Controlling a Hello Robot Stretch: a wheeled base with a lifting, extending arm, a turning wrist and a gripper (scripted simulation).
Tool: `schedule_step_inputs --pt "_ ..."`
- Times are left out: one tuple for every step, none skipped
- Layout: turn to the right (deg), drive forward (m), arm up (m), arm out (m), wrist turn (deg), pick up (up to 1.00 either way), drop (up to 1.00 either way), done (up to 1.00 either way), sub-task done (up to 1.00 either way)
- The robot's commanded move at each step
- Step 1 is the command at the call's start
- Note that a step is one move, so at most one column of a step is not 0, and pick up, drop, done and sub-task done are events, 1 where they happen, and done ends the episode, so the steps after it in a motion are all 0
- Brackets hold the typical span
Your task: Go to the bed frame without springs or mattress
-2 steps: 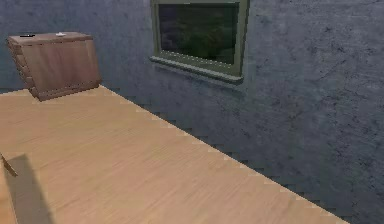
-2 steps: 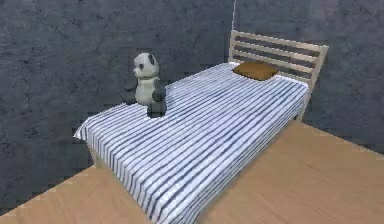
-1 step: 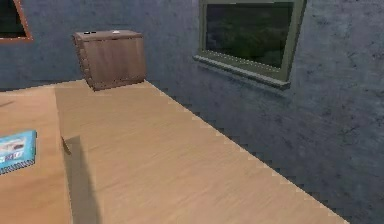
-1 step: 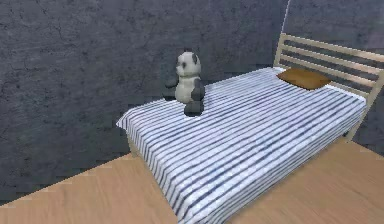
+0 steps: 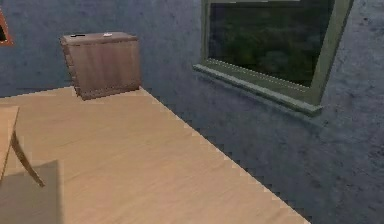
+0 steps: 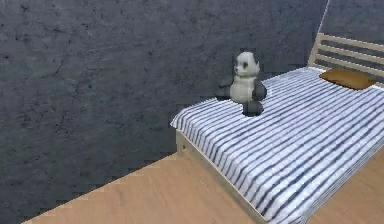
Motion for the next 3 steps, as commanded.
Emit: schedule_step_inputs --pt "-24.0 0.00 0.00 0.00 0.0 0.00 0.00 0.00 0.00" --pt "0.0 1.00 0.00 0.00 0.0 0.00 0.00 0.00 0.00" --pt "0.0 1.00 0.00 0.00 0.0 0.00 0.00 0.00 0.00"
